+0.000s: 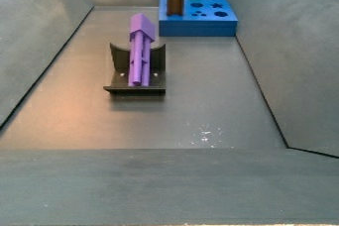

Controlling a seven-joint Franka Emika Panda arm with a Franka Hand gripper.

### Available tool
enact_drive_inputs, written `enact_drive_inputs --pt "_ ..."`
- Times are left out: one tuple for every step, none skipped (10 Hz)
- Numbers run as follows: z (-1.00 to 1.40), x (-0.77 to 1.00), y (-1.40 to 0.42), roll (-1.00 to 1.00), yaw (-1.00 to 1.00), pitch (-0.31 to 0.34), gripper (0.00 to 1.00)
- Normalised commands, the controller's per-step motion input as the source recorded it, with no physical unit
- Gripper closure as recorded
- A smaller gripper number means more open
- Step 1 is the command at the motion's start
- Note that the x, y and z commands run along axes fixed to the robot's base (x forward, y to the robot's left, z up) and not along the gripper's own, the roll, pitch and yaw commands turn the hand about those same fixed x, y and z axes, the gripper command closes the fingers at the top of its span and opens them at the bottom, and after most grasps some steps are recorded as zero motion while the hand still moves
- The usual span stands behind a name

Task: Pick up the 3 prong object. Move up. Place the 3 prong object on the fixture. Regrasp the 3 prong object. Move to above the board. Insert the 3 prong object.
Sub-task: Regrasp the 3 prong object.

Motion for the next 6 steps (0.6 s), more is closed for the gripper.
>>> enact_drive_inputs --pt "-0.01 0.11 -0.04 1.00 0.06 0.128 0.00" --pt "-0.01 0.12 -0.05 1.00 0.07 0.148 0.00" --pt "-0.01 0.14 -0.05 1.00 0.09 0.178 0.00" --pt "-0.01 0.17 -0.05 1.00 0.11 0.201 0.00" --pt "-0.02 0.20 -0.05 1.00 0.14 0.230 0.00" --pt "-0.02 0.22 -0.06 1.00 0.17 0.246 0.00"
